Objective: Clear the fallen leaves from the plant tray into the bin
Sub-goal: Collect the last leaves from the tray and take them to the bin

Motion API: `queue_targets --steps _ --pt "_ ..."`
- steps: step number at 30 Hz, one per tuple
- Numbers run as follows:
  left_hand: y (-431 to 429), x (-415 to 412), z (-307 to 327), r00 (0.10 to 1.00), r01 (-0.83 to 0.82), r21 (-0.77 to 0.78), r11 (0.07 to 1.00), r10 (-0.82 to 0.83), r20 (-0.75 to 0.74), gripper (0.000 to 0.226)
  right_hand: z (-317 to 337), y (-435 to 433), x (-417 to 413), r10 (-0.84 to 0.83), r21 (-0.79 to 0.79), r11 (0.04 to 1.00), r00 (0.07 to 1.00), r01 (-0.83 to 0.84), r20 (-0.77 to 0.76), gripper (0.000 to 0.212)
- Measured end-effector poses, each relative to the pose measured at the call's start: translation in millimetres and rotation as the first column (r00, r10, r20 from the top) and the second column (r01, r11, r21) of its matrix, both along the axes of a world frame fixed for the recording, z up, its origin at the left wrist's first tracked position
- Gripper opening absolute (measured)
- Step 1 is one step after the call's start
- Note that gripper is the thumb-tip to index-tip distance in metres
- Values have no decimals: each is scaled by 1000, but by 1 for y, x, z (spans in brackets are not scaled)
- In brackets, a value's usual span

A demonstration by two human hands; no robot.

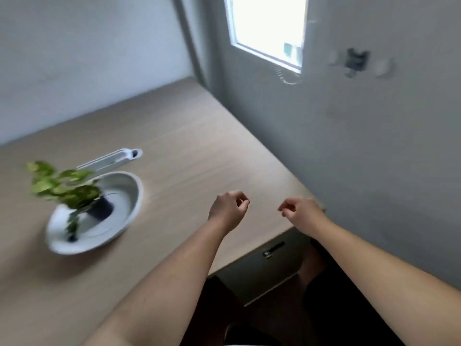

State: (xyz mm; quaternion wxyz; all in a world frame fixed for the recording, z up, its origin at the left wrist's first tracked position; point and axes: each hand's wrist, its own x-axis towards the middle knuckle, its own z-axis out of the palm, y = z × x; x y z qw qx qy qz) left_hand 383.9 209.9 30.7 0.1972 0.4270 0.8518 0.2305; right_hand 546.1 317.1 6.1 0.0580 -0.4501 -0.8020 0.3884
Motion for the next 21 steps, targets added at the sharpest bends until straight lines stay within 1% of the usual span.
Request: queue_targets --steps 4,7,9,11,12,14,17,19,21 --pt "-94 -81 12 967 -253 4 968 253 -28 15 21 -47 -92 221 37 975 975 -221 -15 20" --pt "-160 -134 12 930 -364 -20 931 362 -56 14 30 -86 -159 323 86 943 946 -320 -18 19" --pt "-203 -171 6 915 -402 -55 914 399 -57 13 30 -117 -205 386 107 917 922 -384 -4 19" --pt "-240 -207 -2 913 -409 -124 904 403 -66 17 28 -148 -244 444 118 889 896 -443 22 20" --pt "-258 -226 -6 915 -404 -168 899 398 -72 23 24 -164 -265 479 130 868 877 -479 39 22" --pt "-290 -261 -14 924 -382 -236 893 372 -87 36 19 -192 -304 570 164 801 818 -575 83 27" --pt "-324 -306 -23 938 -347 -281 895 327 -116 50 11 -224 -350 659 193 713 738 -675 147 34" --pt "-337 -332 -28 952 -302 -338 891 265 -150 53 3 -238 -373 689 180 673 697 -717 197 38" --pt "-341 -349 -32 964 -250 -402 881 188 -188 51 -5 -248 -385 724 155 621 638 -769 264 37"
